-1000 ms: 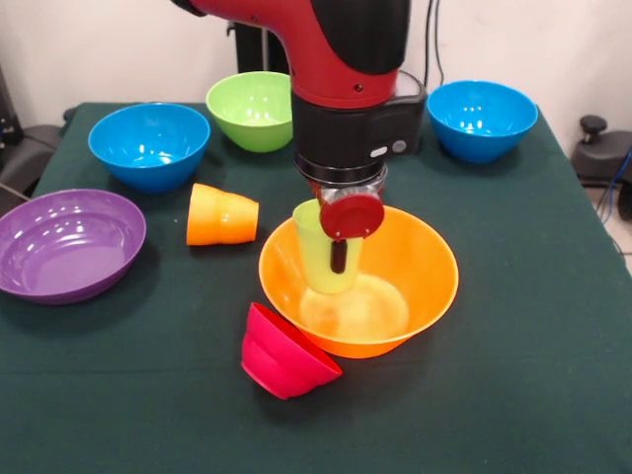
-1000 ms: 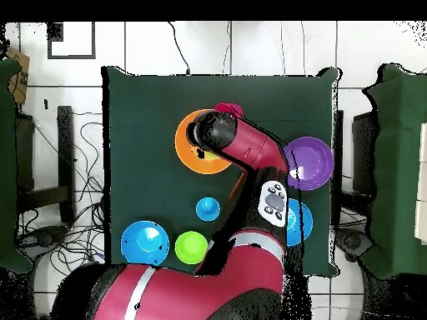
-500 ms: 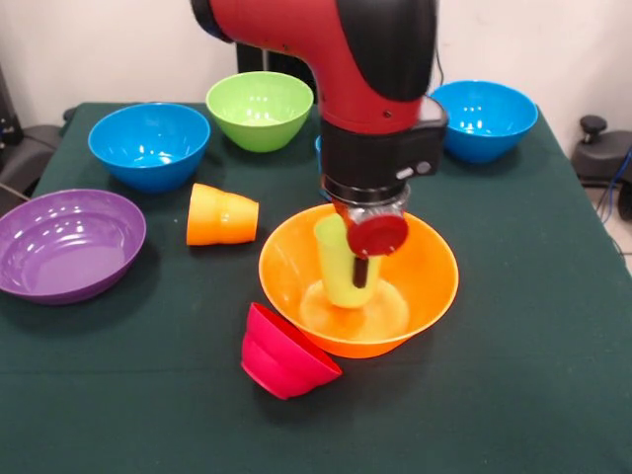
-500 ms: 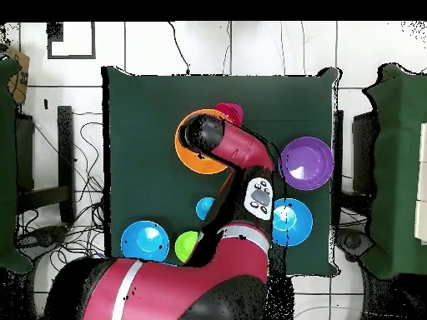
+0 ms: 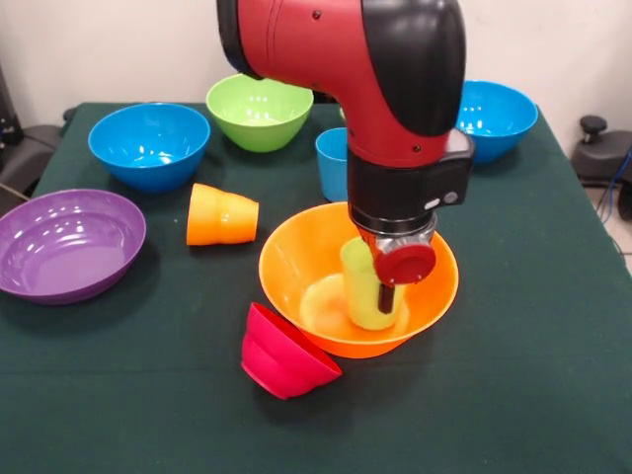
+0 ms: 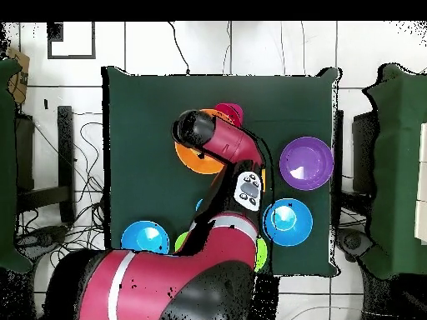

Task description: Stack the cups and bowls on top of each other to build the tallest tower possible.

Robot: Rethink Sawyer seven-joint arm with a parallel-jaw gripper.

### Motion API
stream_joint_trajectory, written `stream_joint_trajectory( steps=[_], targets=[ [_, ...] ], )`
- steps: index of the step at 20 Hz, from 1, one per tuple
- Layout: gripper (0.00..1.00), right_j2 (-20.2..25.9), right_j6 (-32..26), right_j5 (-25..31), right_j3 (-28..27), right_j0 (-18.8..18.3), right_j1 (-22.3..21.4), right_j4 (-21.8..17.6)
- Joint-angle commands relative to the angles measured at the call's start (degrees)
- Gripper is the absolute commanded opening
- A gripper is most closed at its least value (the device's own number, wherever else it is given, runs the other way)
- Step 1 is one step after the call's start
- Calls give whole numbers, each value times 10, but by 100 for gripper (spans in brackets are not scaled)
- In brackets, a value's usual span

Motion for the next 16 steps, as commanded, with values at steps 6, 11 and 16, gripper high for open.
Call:
stream_joint_trajectory(
  steps=[6,11,16],
  targets=[
    [0,49,36,-11,-15,-36,12,0],
    [0,66,14,-27,28,-53,-8,-10],
    [0,75,11,-38,34,-62,-3,-14]
  ],
)
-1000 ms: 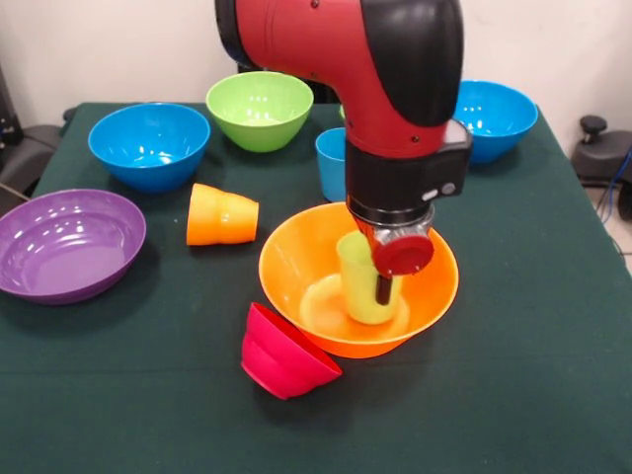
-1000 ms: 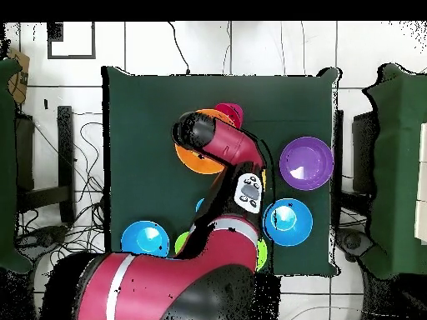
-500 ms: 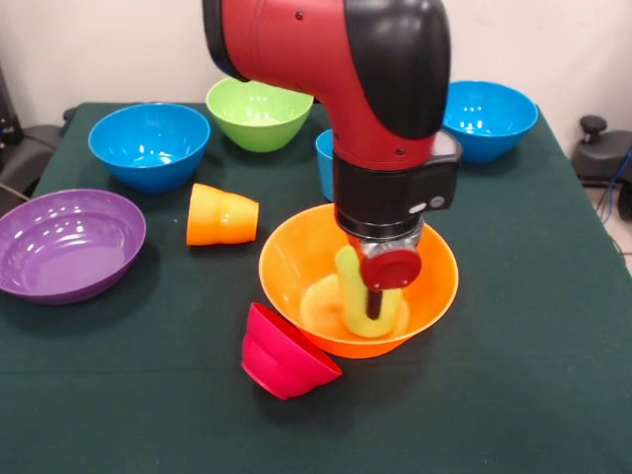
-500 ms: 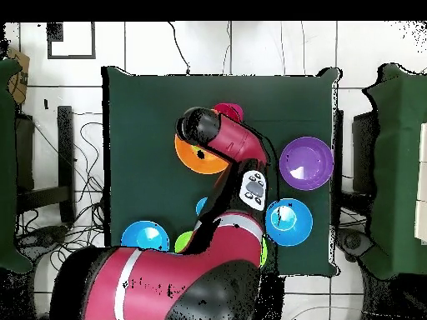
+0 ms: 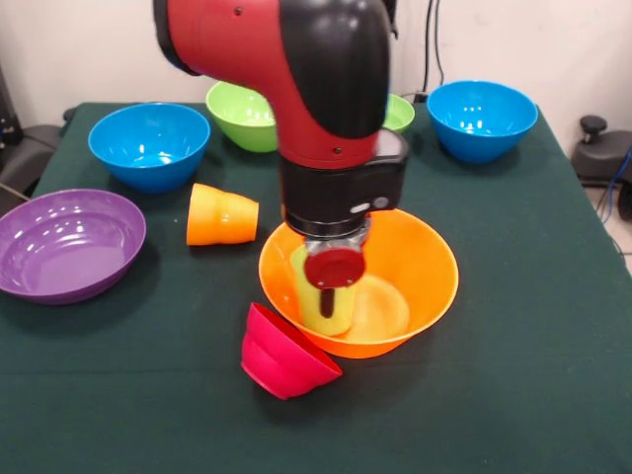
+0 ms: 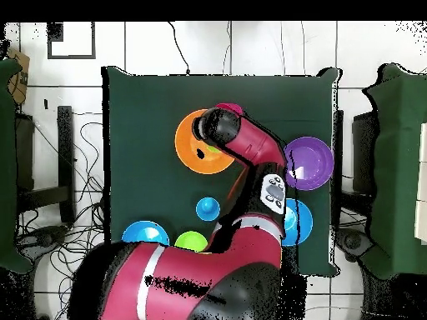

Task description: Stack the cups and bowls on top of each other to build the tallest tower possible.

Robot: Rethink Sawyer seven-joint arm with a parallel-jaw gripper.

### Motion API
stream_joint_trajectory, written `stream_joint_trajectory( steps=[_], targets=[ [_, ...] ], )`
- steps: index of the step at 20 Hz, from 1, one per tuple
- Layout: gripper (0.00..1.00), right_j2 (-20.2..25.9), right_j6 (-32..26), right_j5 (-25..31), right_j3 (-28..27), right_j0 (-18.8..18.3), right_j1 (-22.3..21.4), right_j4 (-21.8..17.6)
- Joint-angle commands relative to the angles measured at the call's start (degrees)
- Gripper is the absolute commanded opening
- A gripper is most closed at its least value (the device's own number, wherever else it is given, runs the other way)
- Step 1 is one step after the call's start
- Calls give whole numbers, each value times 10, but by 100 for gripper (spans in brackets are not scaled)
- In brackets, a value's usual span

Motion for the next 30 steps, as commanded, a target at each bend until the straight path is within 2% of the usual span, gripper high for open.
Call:
stream_joint_trajectory(
  steps=[1,12,20,30],
  targets=[
    [0,77,9,-38,37,-16,-3,-15],
    [0,125,-2,-46,60,-38,-10,-14],
    [0,138,-9,-56,64,-54,-5,-23],
    [0,162,-24,-65,97,-87,-17,-32]
  ],
)
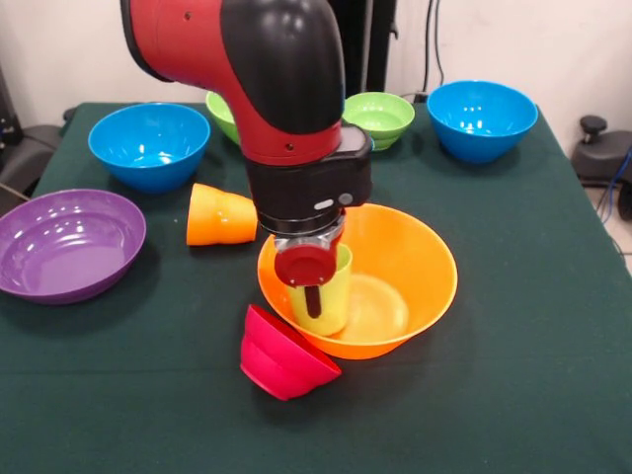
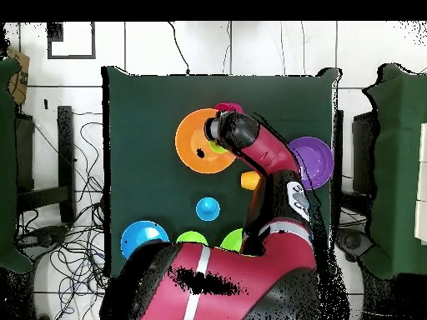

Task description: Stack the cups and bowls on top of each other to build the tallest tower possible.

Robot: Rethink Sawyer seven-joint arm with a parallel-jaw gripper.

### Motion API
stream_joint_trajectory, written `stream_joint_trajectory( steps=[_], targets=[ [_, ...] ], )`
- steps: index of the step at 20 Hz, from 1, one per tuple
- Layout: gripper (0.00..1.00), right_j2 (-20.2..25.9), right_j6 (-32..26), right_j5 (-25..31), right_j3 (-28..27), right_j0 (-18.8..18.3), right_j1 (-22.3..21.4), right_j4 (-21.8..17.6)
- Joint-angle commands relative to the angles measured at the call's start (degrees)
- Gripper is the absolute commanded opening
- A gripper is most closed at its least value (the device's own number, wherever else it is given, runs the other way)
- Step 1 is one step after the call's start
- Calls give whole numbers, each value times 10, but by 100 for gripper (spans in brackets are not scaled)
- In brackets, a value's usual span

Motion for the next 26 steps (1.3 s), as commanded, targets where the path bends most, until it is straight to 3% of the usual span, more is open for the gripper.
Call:
stream_joint_trajectory(
  steps=[1,11,26],
  targets=[
    [0,86,-21,-36,54,-21,8,-32],
    [0,85,7,-37,77,-6,-10,-26],
    [0,72,45,-40,50,37,7,-7]
  ],
)
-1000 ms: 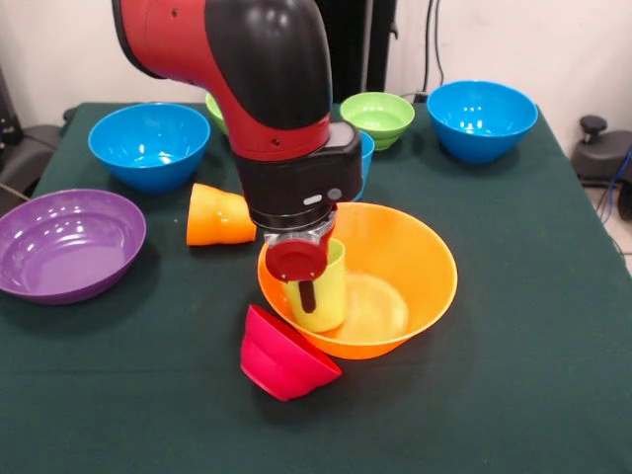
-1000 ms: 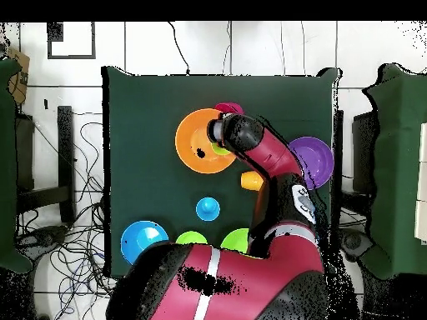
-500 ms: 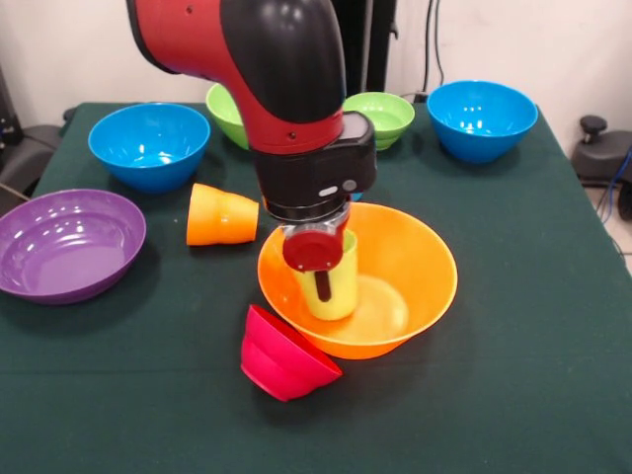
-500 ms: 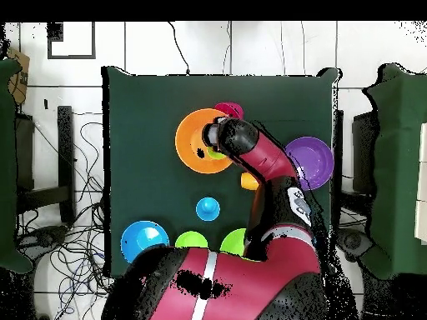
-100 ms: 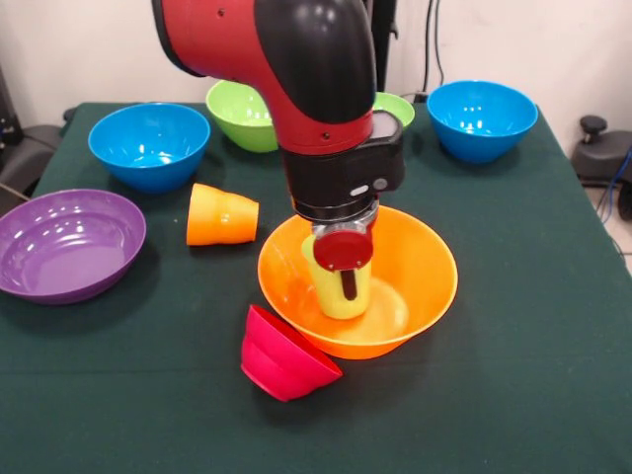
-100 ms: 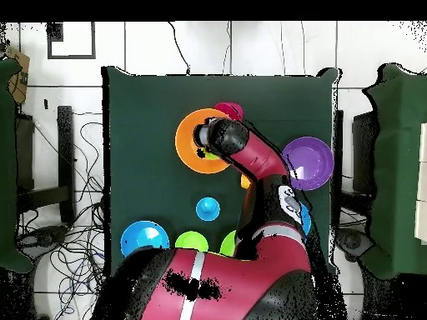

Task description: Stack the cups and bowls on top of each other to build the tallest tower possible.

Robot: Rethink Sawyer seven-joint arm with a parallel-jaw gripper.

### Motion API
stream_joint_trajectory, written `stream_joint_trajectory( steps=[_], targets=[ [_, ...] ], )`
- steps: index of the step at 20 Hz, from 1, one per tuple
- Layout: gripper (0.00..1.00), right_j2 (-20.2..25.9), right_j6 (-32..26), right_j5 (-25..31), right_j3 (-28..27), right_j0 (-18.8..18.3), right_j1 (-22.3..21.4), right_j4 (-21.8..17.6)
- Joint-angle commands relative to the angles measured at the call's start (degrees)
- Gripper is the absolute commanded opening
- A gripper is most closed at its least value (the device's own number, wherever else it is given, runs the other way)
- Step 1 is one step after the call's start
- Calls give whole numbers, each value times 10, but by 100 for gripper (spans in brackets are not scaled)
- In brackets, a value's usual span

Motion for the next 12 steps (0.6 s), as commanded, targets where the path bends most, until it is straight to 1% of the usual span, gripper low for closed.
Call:
stream_joint_trajectory(
  steps=[1,12],
  targets=[
    [0,50,47,-37,0,26,32,-6],
    [0,34,39,-46,-33,29,65,-12]
  ],
)
